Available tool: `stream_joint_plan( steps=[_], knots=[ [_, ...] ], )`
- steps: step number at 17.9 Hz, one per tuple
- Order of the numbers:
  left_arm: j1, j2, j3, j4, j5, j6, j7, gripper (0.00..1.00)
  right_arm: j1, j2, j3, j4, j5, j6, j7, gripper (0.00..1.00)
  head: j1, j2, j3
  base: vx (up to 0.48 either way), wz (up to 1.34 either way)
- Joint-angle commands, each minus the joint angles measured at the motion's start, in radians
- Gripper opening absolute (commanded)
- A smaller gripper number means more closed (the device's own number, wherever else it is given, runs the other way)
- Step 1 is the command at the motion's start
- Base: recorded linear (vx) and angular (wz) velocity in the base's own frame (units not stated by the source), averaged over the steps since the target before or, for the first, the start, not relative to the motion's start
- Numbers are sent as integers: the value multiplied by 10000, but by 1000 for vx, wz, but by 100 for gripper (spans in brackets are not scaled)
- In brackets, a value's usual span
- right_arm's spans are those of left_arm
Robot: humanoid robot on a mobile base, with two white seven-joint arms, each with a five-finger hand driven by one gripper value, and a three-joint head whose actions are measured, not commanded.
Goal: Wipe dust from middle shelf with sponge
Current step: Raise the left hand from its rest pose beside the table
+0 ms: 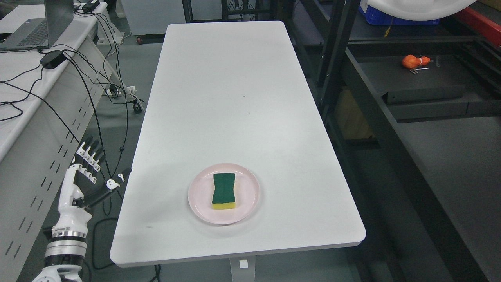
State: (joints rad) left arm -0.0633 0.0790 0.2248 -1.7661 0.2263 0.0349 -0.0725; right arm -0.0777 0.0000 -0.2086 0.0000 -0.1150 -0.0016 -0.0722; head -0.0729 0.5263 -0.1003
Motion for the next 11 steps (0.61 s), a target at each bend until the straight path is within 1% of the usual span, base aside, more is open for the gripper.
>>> stream_joint_plan(
  steps=[1, 3, 6, 7, 9, 11],
  knots=[
    [4, -207, -330, 126, -8, 141, -27, 99, -6, -175, 0, -175, 0, 722, 1, 100, 0, 0, 0, 0, 0],
    [-73, -176, -330, 371, -8, 142, -42, 99, 9, -175, 0, -175, 0, 722, 1, 100, 0, 0, 0, 0, 0],
    [-317, 68, -269, 954, -145, 35, -42, 99, -6, -175, 0, -175, 0, 722, -14, 100, 0, 0, 0, 15, 1],
    [-546, 358, -284, 1138, -222, -11, -42, 99, 9, -175, 0, -175, 0, 722, 1, 100, 0, 0, 0, 18, 3],
    [-1037, 1063, -345, 1506, -543, -469, -179, 99, -6, -175, 0, -175, 0, 722, 1, 100, 0, 0, 0, 11, 19],
    [-1650, 1861, -834, 1951, -2010, -1083, -699, 99, -6, -175, 0, -175, 0, 722, 1, 100, 0, 0, 0, 14, 0]
  ],
)
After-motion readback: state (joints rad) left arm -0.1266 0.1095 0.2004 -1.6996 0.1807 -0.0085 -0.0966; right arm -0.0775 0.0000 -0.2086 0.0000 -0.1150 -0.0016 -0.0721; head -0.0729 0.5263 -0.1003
